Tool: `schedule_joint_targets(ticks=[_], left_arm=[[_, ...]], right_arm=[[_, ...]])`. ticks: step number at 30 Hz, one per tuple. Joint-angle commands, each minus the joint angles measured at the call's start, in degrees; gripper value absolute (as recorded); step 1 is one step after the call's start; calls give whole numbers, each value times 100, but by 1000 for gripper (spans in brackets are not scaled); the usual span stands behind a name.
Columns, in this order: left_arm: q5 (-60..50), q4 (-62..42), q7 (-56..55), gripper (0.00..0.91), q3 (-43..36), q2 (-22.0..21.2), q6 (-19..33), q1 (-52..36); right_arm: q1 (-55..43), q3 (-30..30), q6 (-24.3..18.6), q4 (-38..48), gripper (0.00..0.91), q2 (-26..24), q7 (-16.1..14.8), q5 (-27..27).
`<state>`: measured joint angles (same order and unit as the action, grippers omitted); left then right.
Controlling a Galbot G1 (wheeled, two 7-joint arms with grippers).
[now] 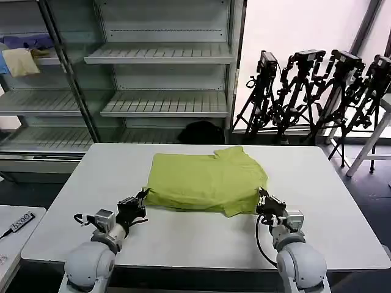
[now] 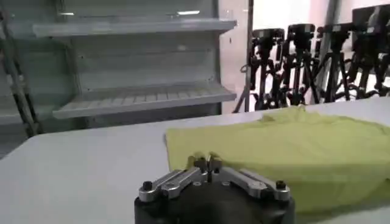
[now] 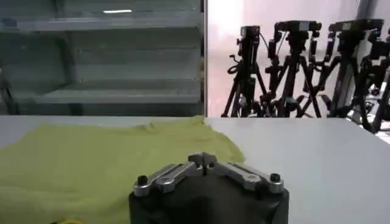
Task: Fold and organize the clothes.
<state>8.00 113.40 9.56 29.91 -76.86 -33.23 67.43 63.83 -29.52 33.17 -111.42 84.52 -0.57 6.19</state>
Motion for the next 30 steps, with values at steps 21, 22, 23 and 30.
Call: schedule_joint_targets(ticks=[21,22,23,30], left_arm=[[-530,-1106,165,907,-109,-65,50,-734],[-528,-1082,157,907,-100,-60,48,-733],[-524,-1069,153,907,-85,-60,40,-730],[-458,-780,91,907,55,-2,20,-595]], right_arm=[[-957,49,-88,1160,907,218,-36,-502],[-959,39,-85,1147,907,216,-34,-502],[-958,31,-79,1137,907,211,-33,-501],[-351,-112,-4,586,907,20,-114,-458]])
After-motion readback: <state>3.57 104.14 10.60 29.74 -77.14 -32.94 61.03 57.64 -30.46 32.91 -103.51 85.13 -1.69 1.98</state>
